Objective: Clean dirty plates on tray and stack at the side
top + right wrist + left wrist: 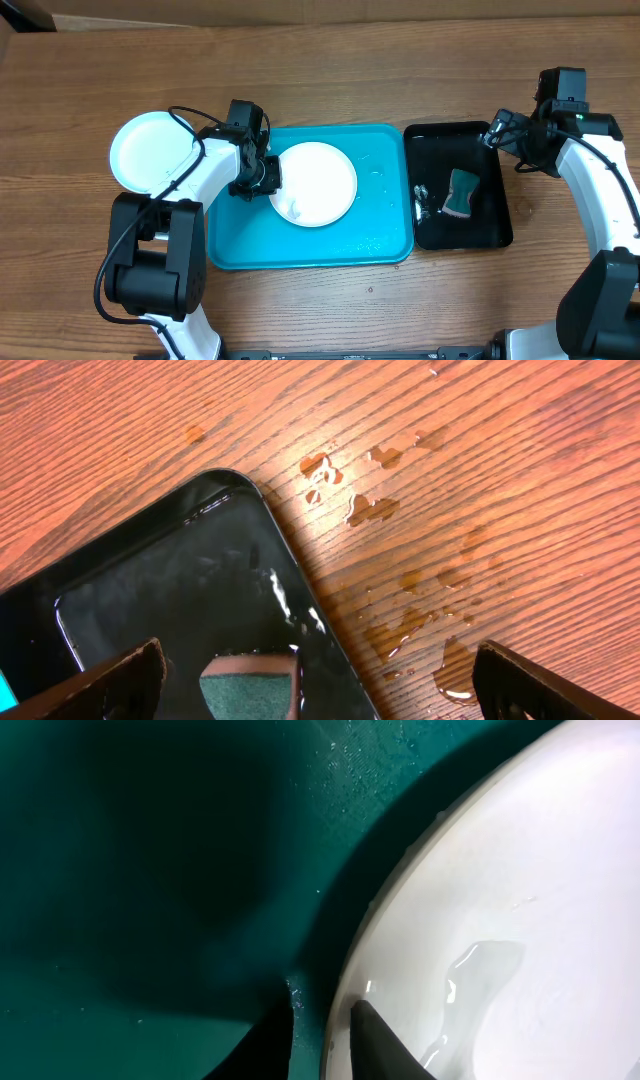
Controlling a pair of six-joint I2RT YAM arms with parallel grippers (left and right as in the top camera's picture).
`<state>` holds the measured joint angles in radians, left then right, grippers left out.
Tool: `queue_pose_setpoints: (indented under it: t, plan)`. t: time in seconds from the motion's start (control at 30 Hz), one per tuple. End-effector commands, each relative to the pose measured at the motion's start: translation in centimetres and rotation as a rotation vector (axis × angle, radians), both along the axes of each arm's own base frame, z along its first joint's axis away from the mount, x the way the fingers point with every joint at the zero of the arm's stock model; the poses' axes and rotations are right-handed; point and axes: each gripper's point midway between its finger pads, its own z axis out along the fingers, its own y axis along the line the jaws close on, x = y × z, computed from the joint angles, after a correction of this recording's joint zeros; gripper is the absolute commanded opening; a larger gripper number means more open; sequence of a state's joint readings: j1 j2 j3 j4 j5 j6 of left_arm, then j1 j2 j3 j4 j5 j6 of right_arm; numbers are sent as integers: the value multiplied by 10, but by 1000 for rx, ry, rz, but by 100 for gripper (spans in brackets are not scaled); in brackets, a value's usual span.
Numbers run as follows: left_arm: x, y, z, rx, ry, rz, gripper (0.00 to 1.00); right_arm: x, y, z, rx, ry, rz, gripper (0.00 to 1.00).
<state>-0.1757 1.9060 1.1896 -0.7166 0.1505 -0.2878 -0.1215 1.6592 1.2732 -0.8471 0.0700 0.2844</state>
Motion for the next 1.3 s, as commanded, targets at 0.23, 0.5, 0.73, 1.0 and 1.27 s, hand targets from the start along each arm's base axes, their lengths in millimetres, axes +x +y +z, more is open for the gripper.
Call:
queue_pose_setpoints:
  t: [0.23, 0.5, 0.73, 1.0, 1.27]
  plan:
    - [3, -8, 0, -29, -11, -58, 4, 1, 0, 11, -11, -31, 0, 100]
    - [38, -20, 31, -82, -131, -116, 4, 1, 0, 11, -11, -31, 0, 100]
    - [67, -43, 70, -183, -241, -191, 4, 1, 0, 11, -11, -31, 0, 100]
    - [82, -66, 95, -284, -299, -183, 4, 1, 0, 11, -11, -31, 0, 100]
    - [82, -114, 102, -290, -357, -234, 4, 1, 0, 11, -11, -31, 0, 100]
